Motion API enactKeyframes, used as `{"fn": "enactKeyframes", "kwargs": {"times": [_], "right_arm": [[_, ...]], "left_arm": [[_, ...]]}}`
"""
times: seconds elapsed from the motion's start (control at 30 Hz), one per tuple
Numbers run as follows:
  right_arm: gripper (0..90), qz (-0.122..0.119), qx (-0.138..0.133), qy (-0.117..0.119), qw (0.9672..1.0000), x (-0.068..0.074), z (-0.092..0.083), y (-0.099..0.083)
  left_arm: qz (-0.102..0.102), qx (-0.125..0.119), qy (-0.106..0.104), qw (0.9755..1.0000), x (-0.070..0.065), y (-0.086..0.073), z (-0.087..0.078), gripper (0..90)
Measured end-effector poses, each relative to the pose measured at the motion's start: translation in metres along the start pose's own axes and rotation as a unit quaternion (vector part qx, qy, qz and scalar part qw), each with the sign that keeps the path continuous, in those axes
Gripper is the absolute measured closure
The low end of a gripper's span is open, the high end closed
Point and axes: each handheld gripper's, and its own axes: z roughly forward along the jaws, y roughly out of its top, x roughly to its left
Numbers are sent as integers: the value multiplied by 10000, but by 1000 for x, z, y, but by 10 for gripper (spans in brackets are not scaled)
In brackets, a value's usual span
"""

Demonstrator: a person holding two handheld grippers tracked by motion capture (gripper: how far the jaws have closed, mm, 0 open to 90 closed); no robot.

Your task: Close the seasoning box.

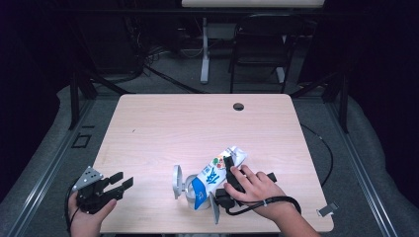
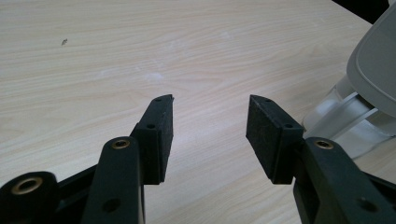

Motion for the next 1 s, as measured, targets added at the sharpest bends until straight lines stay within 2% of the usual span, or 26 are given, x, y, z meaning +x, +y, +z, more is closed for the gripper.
{"fn": "enactKeyframes", "kwargs": {"times": [0.37,0.5,1.0], "right_arm": [[723,-48,45,-15,10000,-1,-1,0],[734,45,-45,-7,10000,0,0,-1],[767,35,9,-8,10000,-1,-1,0]], "left_arm": [[-25,20,4,10000,1,-1,0,516],[-29,19,1,10000,1,-1,0,516],[-21,18,7,10000,1,-1,0,516]]}}
